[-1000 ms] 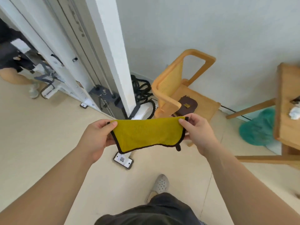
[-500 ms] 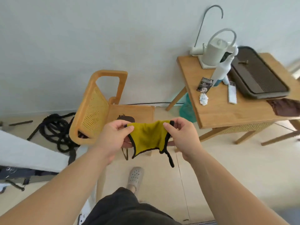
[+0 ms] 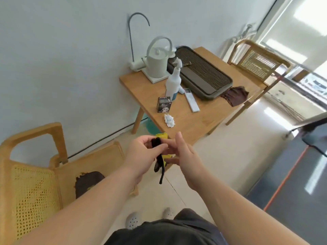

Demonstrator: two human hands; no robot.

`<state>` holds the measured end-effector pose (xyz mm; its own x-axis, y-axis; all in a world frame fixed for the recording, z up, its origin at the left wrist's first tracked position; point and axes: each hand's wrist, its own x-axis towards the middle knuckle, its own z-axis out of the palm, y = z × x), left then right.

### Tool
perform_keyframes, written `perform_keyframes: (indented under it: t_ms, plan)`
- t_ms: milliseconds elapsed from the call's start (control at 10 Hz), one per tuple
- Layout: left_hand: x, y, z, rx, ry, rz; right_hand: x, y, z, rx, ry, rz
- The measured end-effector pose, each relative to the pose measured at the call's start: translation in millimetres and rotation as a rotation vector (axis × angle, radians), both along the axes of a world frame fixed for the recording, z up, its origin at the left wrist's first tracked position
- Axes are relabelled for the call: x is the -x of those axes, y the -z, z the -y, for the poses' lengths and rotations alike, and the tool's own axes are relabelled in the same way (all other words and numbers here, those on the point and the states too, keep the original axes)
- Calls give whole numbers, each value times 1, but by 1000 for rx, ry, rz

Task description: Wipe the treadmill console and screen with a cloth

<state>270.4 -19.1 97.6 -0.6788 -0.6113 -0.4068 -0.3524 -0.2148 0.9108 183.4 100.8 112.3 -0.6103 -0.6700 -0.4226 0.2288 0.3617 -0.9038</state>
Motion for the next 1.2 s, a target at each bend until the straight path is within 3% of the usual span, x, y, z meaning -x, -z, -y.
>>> perform_keyframes:
  t_ms: [200,300,400,500,700,900,1100,1200]
  plan:
    - [75,12,12,-18,87,63,92,31,0,-79,203,-166]
    - [117,16,17,-84,166,30,151,63,-4,-152,109,8]
    - [165,27,21,-203,103,5,209,93,-3,-117,-25,292]
    - [201,41,20,-342,-53,17,261,104,3,-147,-61,318]
    - [239,77,7,-415,-350,116,335,110,19,-276,-300,182]
    - [249,112,-17,-383,-491,227,350,132,30,-347,-562,41]
    - [246,138,-29,-411,-433,350,338,150,20,-464,-662,-65]
    - [240,136,-40,-373,-423,434,332,142,11,-541,-589,-152]
